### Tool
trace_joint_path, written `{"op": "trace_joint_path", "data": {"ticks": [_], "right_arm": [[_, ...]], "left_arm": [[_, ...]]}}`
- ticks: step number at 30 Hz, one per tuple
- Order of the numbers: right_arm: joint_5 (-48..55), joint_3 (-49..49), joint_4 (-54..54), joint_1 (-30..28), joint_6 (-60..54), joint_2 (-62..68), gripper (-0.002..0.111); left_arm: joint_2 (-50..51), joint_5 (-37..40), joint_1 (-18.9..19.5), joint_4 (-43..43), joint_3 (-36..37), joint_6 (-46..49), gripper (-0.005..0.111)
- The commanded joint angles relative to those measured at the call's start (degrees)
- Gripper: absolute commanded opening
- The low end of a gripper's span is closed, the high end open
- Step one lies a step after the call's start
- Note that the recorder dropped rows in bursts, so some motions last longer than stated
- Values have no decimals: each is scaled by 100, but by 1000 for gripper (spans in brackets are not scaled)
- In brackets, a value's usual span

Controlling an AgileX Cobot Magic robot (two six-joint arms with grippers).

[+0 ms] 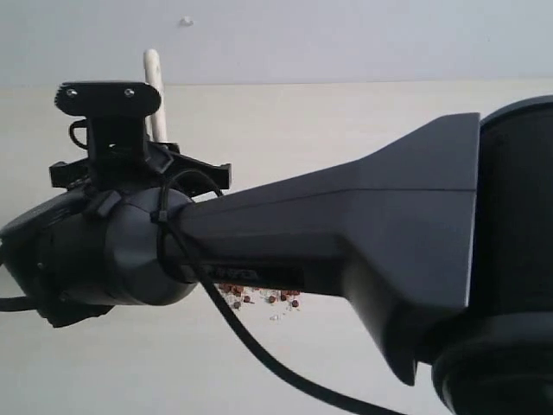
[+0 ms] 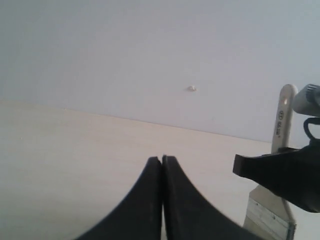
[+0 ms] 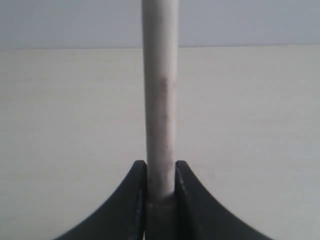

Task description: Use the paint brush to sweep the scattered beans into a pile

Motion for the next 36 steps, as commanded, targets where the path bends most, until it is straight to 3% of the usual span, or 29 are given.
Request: {"op": "trace_joint_path", "data": {"ticks": [1, 10, 16, 29, 36], "right_arm": [[-884, -31, -100, 73, -59, -62, 0], [-493, -31, 167, 50, -407, 296, 0], [622, -31, 375, 50, -1088, 217, 0], [-720, -31, 132, 256, -1197, -74, 0], [-724, 71, -420, 598, -2463, -330, 0]], "left_arm": [[-37, -15, -32, 28, 19, -40, 0], [-37, -15, -32, 28, 19, -40, 0], [-37, -15, -32, 28, 19, -40, 0], [-37, -15, -32, 28, 19, -40, 0], [-37, -15, -32, 28, 19, -40, 0]]}}
